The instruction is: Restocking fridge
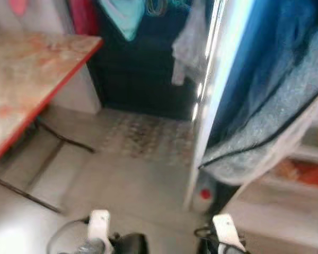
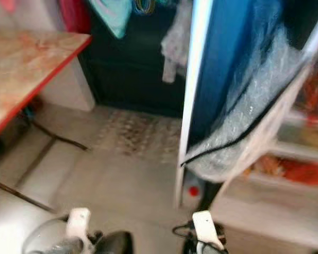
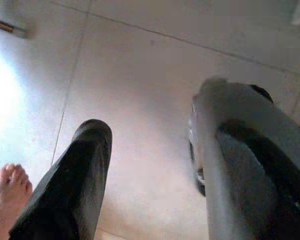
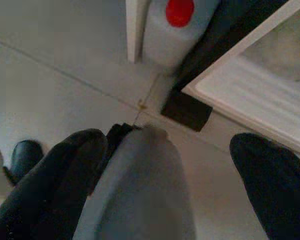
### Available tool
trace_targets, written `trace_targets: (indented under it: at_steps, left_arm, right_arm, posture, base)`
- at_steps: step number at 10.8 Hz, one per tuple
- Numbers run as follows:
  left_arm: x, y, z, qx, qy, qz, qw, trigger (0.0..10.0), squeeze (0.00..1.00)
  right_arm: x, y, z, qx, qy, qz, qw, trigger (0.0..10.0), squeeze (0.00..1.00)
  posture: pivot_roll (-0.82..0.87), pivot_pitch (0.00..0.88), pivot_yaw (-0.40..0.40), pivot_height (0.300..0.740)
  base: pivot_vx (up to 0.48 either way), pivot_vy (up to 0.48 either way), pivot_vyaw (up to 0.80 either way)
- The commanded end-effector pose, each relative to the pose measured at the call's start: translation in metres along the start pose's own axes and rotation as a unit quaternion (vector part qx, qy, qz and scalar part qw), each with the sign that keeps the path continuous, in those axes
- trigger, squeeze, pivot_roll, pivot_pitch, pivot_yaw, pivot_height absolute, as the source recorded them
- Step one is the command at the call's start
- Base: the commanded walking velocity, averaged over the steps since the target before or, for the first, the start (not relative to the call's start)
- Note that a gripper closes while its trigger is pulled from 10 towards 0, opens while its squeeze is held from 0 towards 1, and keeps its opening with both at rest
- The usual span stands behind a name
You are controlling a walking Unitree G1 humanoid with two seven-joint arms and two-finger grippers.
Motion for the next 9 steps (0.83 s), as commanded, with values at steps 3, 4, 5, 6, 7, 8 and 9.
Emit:
trace_targets:
  at_steps: [3,4,5,6,7,8,9]
  left_arm:
    - [-0.0050,0.0005,-0.0050,0.003,-0.005,-0.010,1.000,10.0,0.00]
    - [-0.0044,0.0004,-0.0049,0.002,-0.005,-0.010,1.000,10.0,0.00]
    - [-0.0031,0.0004,-0.0053,0.004,-0.005,-0.006,1.000,10.0,0.00]
    - [-0.0032,0.0004,-0.0061,0.005,-0.014,-0.007,1.000,10.0,0.00]
    - [-0.0020,0.0004,-0.0058,0.003,-0.009,-0.003,1.000,10.0,0.00]
    - [-0.0019,0.0004,-0.0054,0.002,-0.006,-0.002,1.000,10.0,0.00]
    - [-0.0009,0.0003,-0.0053,0.001,-0.001,0.000,1.000,10.0,0.00]
  right_arm:
    - [-0.0296,0.0047,-0.0079,0.010,-0.004,-0.049,0.999,10.0,0.00]
    - [-0.0293,0.0046,-0.0077,0.010,-0.004,-0.049,0.999,10.0,0.00]
    - [-0.0287,0.0045,-0.0075,0.009,-0.004,-0.048,0.999,10.0,0.00]
    - [-0.0281,0.0044,-0.0075,0.009,-0.003,-0.047,0.999,10.0,0.00]
    - [-0.0268,0.0042,-0.0070,0.006,0.002,-0.044,0.999,10.0,0.00]
    - [-0.0262,0.0041,-0.0071,0.007,0.005,-0.043,0.999,10.0,0.00]
    - [-0.0258,0.0041,-0.0074,0.007,0.000,-0.042,0.999,10.0,0.00]
  posture:
    - [0.09,0.072,0.061,0.632]
    - [0.10,0.079,0.059,0.632]
    - [0.10,0.081,0.058,0.632]
    - [0.10,0.083,0.058,0.632]
    - [0.10,0.086,0.059,0.632]
    - [0.10,0.089,0.059,0.632]
    - [0.10,0.093,0.059,0.632]
  base:
    - [0.000,0.334,-0.77]
    - [0.000,0.330,-0.77]
    - [0.000,0.000,-0.56]
    - [0.000,0.000,0.00]
    - [0.000,0.000,0.00]
    - [0.000,0.000,0.00]
    - [0.000,0.000,0.00]
Point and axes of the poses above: a point about 5 cm out from each wrist's last joint towards the gripper, its own y axis pointing back from the gripper into the wrist, its own x axis along the axis of the wrist's last joint, z = x × y, the point moved 5 cm from there along -y, pointing out of the wrist towards the gripper
